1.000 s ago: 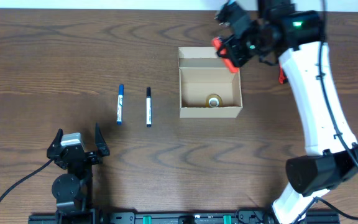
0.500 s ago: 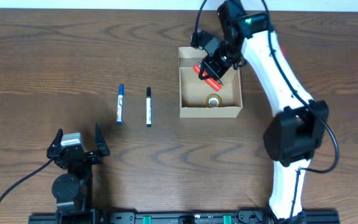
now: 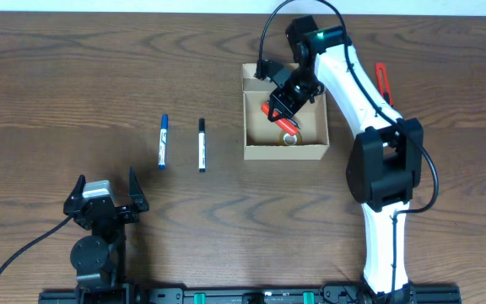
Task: Pack container
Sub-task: 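Carry the stapler into the box and release it beside the tape, then release the red stapler into the box beside the tape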
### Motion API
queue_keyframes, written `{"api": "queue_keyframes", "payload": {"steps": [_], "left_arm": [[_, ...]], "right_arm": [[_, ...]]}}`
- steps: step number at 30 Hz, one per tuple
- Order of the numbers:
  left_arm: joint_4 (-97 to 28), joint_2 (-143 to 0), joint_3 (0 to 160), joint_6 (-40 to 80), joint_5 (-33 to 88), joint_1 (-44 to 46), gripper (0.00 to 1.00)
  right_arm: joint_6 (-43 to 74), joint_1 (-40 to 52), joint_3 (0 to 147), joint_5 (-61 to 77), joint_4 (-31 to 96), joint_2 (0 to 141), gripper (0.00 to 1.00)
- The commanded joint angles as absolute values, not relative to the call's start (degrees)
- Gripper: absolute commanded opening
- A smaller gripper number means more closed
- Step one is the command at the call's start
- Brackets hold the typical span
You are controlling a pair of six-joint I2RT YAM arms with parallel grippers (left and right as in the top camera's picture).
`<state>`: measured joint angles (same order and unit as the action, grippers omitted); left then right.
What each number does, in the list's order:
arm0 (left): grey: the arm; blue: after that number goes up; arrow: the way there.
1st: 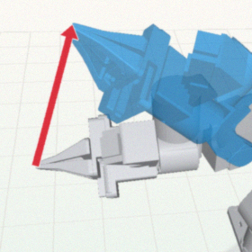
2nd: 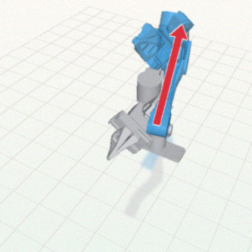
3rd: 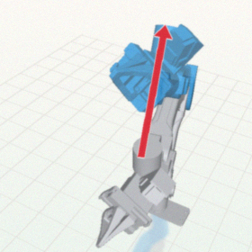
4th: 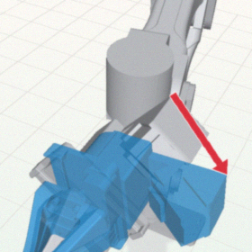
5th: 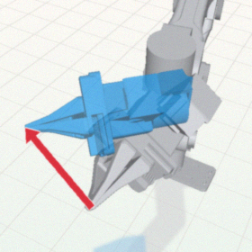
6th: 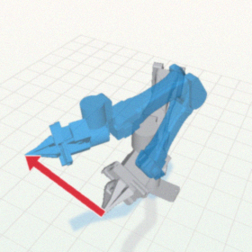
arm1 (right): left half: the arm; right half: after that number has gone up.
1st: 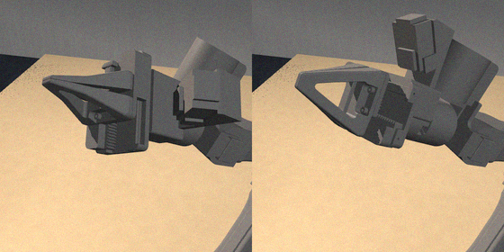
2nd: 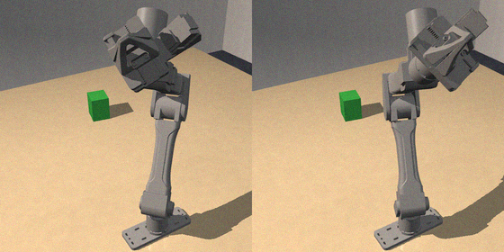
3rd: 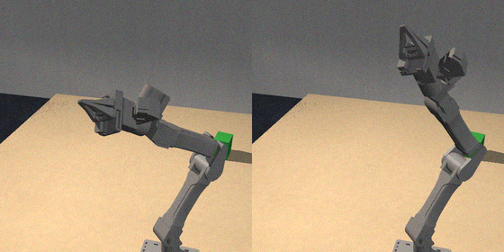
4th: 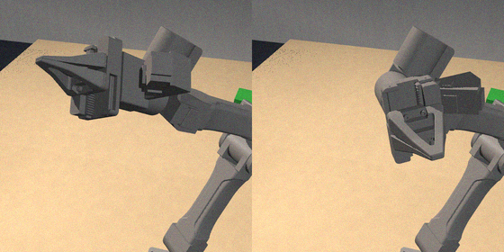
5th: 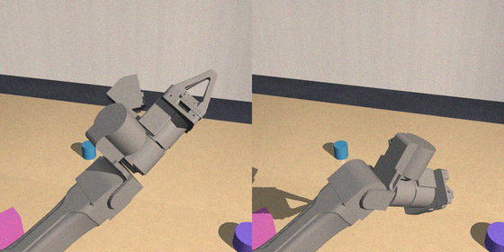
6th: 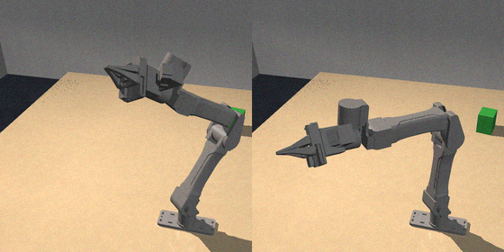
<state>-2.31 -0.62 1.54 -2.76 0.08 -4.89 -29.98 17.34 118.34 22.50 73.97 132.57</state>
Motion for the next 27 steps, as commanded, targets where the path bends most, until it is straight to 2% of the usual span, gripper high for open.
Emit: {"api": "queue_keyframes", "payload": {"steps": [1, 22, 24, 25, 27], "left_arm": [[-4.4, -0.3, 0.3, -2.2, -0.2, -5.2, 0.95], [-4.4, -0.3, 0.3, -2.2, -0.2, -5.2, 0.95], [-4.4, -0.3, 0.3, -2.2, -0.2, -5.2, 0.95], [-4.4, -0.3, 0.3, -2.2, -0.2, -5.2, 0.95], [-4.4, -0.3, 0.3, -2.2, -0.2, -5.2, 0.95]], "right_arm": [[-29.8, 17.7, 119.0, 22.7, 74.2, 133.3, 0.01], [-28.7, 17.7, 111.1, 21.2, 70.6, 133.6, 0.01], [-28.6, 17.7, 111.1, 21.2, 70.6, 133.5, 0.03], [-28.3, 17.7, 111.1, 21.2, 70.5, 133.6, 0.09], [-28.3, 17.7, 111.1, 21.2, 70.5, 133.6, 0.15]]}}
